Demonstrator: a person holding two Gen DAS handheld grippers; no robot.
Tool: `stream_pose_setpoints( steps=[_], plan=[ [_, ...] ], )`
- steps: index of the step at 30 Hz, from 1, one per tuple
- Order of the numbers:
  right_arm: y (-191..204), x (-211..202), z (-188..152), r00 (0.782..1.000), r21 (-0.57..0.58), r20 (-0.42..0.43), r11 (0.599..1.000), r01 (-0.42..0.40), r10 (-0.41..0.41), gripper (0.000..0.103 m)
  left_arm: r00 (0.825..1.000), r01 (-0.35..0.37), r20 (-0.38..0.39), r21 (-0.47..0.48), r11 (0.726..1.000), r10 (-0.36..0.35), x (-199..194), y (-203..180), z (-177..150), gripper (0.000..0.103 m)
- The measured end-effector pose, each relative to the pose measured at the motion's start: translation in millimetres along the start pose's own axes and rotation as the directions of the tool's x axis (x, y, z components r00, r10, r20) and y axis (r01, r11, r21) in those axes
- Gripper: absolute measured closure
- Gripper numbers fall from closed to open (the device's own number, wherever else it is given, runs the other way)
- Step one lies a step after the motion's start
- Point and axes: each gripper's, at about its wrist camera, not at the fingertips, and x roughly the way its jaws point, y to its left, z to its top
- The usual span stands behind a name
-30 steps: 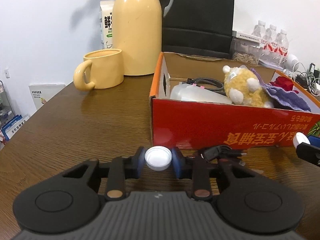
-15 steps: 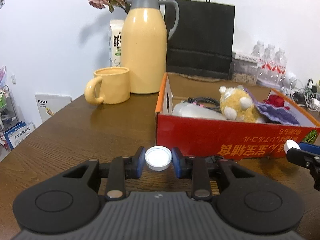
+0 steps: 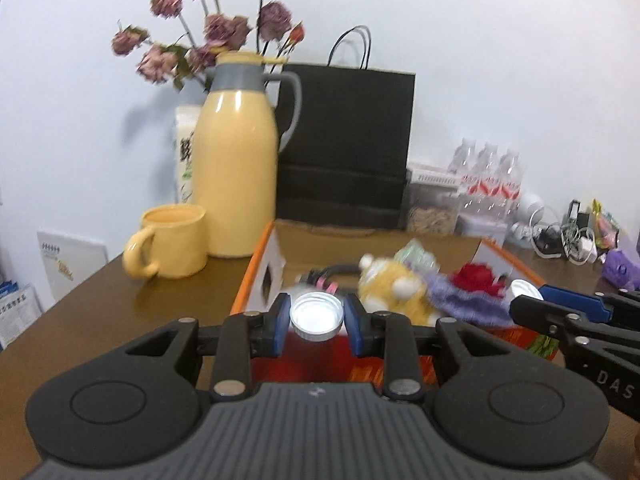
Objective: Organize objects
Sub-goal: 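Carry both small white caps into the box and open both tools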
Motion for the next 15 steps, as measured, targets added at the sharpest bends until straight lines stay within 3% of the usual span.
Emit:
stream_pose_setpoints(
  steps=[8, 15],
  plan=[
    [-16, 34, 34, 0.999, -0.026, 0.02, 0.999, 0.041, -0.041, 0.076, 1.0, 0.011, 0.028, 0.0, 1.0, -0.011, 34, -12, 31, 0.073],
    [-22, 81, 39, 0.999, -0.008, -0.007, 0.999, 0.051, -0.051, 0.076, 1.0, 0.005, 0.017, -0.018, 1.0, -0.005, 77, -15, 44, 0.073]
  ],
)
